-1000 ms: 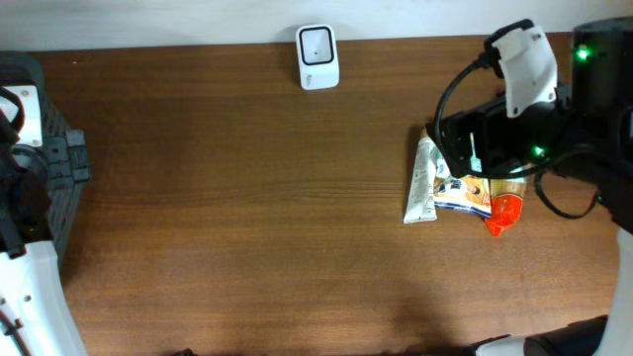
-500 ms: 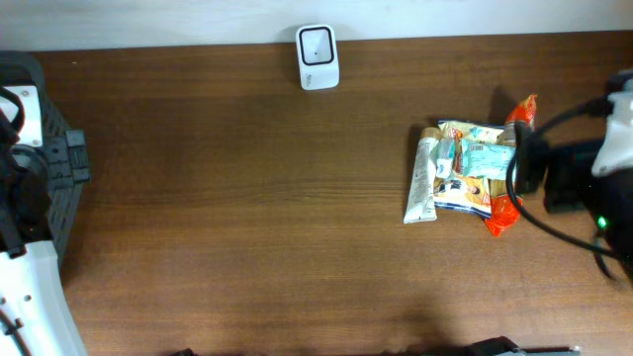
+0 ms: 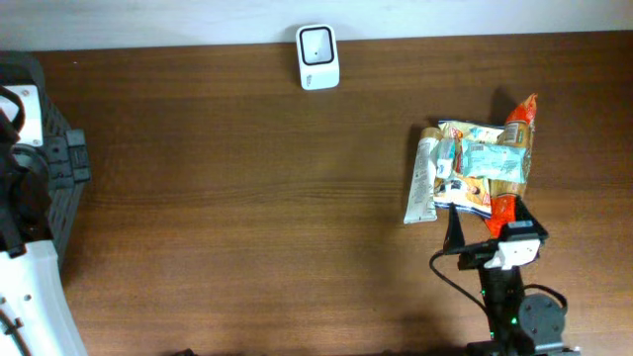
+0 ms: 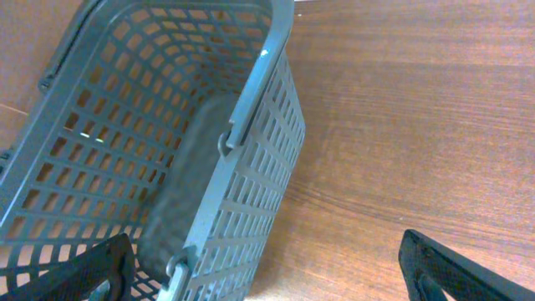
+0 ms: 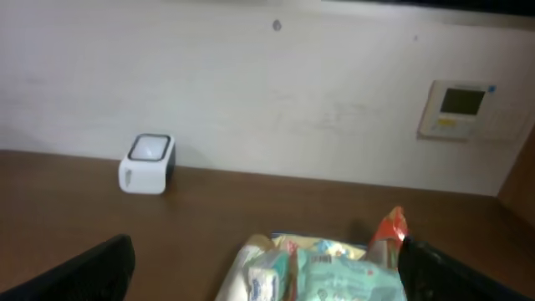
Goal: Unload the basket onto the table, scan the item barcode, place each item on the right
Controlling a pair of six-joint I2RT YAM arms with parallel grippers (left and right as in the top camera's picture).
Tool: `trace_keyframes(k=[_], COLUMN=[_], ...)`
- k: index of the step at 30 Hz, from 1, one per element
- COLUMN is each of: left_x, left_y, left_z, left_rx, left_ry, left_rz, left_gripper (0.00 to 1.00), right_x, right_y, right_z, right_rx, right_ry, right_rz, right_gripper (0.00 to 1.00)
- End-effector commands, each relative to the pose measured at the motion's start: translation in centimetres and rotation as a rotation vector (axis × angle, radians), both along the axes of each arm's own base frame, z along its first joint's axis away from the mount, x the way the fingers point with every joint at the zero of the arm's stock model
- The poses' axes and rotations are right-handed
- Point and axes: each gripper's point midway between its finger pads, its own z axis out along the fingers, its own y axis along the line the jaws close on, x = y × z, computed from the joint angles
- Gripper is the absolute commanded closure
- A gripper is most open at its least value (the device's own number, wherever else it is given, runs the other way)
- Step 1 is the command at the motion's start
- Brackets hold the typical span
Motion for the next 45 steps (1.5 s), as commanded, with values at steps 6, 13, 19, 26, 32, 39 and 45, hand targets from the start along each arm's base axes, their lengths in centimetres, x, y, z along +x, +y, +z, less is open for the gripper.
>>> trace_keyframes(k=[6,13,19,26,32,39,45], left_x=[0.0,0.0,0.0,0.0,-3.1,-8.1,-5.7], left_y=[0.0,0.0,0.0,-0.1,-3.7,-8.4,-11.8], left_z=[0.4,0.4,0.4,0.1,-1.2,-9.2,-12.0], left_rx=[0.006,0.006,0.006,0.004,0.006,0.048,0.104], left_ry=[-0.008,-0.008,-0.008,-0.002,-0.008,-0.188,-0.623], left_rz=[-0.01,-0.01,-0.01,-0.011,-0.085,-0.218,-0.393], left_gripper=[0.01,0.01,0.01,0.01,0.01,0.01,0.01], right_x=[0.2,0.2,0.2,0.2,0.2,0.2,0.2], right_y=[1.8,2.1,2.1,2.1,2.1,2.1,2.1], right_z=[-6.7,-6.7,-6.7,-6.7,-6.7,-6.7,-6.8], right_rx=[-0.003,0.0,0.0,0.0,0.0,0.0,0.0], right_ry=[0.129,0.133,0.133,0.133,0.133,0.133,0.133], right_rz=[0.088,0.103,0.103,0.103,0.103,0.103,0.103], right_gripper=[0.01,0.01,0.01,0.01,0.01,0.01,0.01])
